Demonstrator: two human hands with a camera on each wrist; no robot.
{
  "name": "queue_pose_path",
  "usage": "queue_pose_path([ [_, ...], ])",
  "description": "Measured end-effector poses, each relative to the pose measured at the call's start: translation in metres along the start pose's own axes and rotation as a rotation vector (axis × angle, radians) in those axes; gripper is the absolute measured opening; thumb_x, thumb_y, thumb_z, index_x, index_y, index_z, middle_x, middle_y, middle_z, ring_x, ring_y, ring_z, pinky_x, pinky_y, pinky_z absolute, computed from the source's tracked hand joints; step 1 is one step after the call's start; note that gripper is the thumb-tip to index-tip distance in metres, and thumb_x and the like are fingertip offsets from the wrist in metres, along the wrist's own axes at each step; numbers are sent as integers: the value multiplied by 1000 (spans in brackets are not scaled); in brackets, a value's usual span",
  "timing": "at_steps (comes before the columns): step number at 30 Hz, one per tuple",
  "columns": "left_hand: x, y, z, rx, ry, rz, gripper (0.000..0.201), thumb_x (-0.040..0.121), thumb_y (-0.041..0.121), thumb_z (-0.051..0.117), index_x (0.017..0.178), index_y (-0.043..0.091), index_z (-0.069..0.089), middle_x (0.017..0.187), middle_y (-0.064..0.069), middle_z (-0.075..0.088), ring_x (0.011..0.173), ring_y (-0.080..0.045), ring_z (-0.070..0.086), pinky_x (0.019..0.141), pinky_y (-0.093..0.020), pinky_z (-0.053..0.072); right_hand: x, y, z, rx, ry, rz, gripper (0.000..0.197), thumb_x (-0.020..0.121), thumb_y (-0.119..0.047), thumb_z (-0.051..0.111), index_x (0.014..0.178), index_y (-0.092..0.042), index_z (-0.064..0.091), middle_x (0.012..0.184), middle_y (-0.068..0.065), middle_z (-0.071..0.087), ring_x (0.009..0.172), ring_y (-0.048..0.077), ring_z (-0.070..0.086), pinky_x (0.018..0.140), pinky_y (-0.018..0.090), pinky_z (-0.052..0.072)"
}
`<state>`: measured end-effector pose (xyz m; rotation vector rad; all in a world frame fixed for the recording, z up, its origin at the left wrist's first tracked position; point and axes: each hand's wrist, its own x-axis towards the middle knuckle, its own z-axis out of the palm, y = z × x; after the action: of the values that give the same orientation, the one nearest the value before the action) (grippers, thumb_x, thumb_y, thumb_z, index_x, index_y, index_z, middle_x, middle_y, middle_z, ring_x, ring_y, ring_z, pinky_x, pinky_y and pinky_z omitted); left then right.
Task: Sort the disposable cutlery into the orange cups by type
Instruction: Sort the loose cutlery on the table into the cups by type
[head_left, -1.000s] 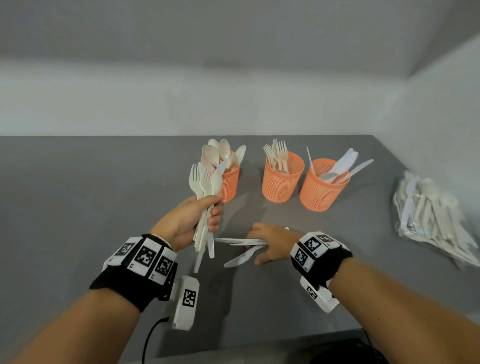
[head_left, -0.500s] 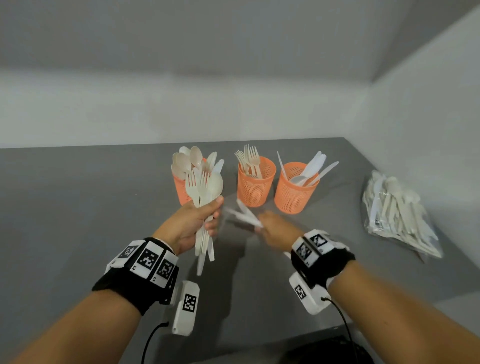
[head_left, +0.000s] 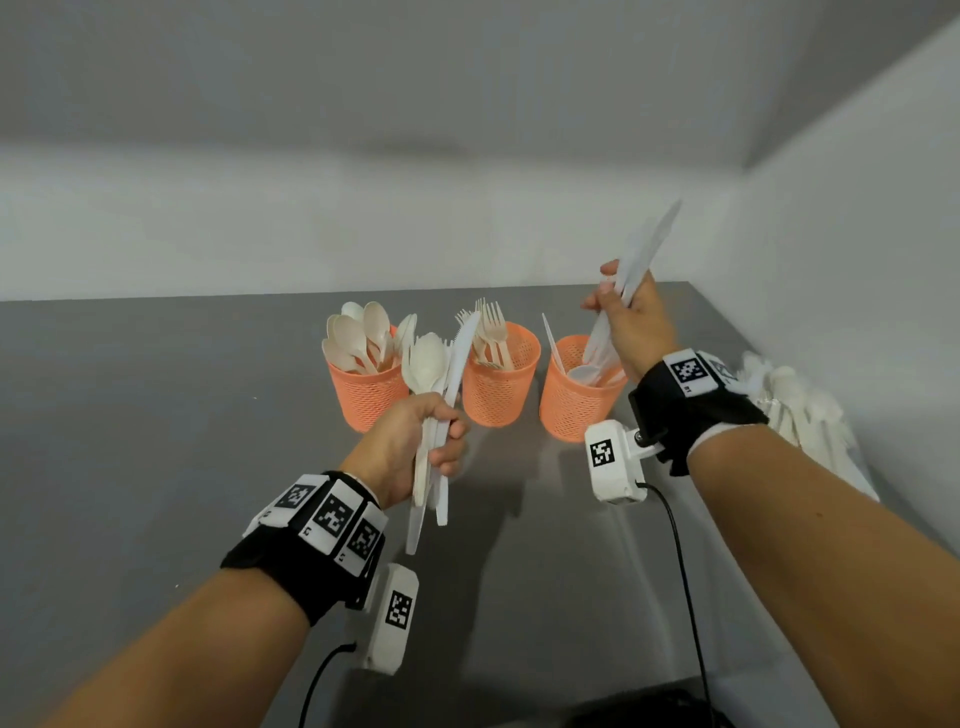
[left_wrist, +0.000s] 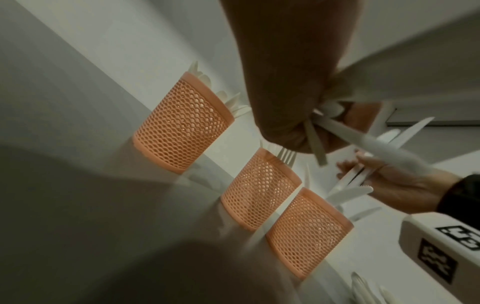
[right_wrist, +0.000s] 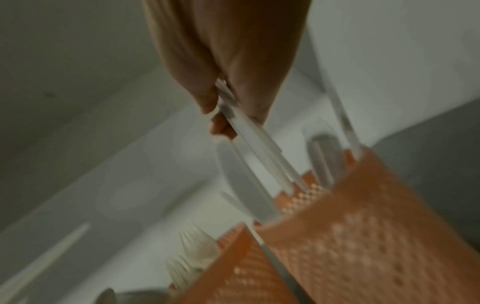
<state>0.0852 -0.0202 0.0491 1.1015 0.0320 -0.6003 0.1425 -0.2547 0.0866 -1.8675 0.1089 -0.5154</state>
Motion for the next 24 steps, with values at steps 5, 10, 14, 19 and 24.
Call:
queue_pose_path([
  [5,5,-4,3,-54,-88,11,15,67,10,40,82,10,43,53,-5,45,28,-10,30,34,-14,31,-3,10,0,-189,38,19,59,88,-19,60,139,-14,32,132,11,44,121,18,44,98,26,36],
  [10,11,-8,6,-119,-130,39,15,68,11,40,82,10,47,52,-6,47,28,-10,32,33,-14,30,-32,-28,16,-266,100,-364,30,87,-15,60,114,-3,57,111,14,53,97,13,52,84,20,40],
  [14,15,-9,15,-83,-182,40,18,69,15,38,80,6,49,52,-6,49,31,-12,35,35,-16,32,-69,-31,46,-207,-283,0,27,86,-30,63,87,-3,67,67,-1,59,62,9,54,66,23,43],
  [19,17,-11,17,-70,-194,12,22,69,14,40,84,3,52,58,-8,55,39,-15,45,41,-22,41,-72,-28,51,-33,-319,143,20,89,-15,59,70,-10,55,62,7,61,56,18,59,67,38,52],
  [24,17,-14,11,-19,-126,8,32,85,11,30,80,3,60,59,-8,61,47,-18,57,47,-24,49,-61,-41,37,361,-163,266,10,100,-15,36,93,-13,43,66,1,56,51,12,57,49,24,50],
])
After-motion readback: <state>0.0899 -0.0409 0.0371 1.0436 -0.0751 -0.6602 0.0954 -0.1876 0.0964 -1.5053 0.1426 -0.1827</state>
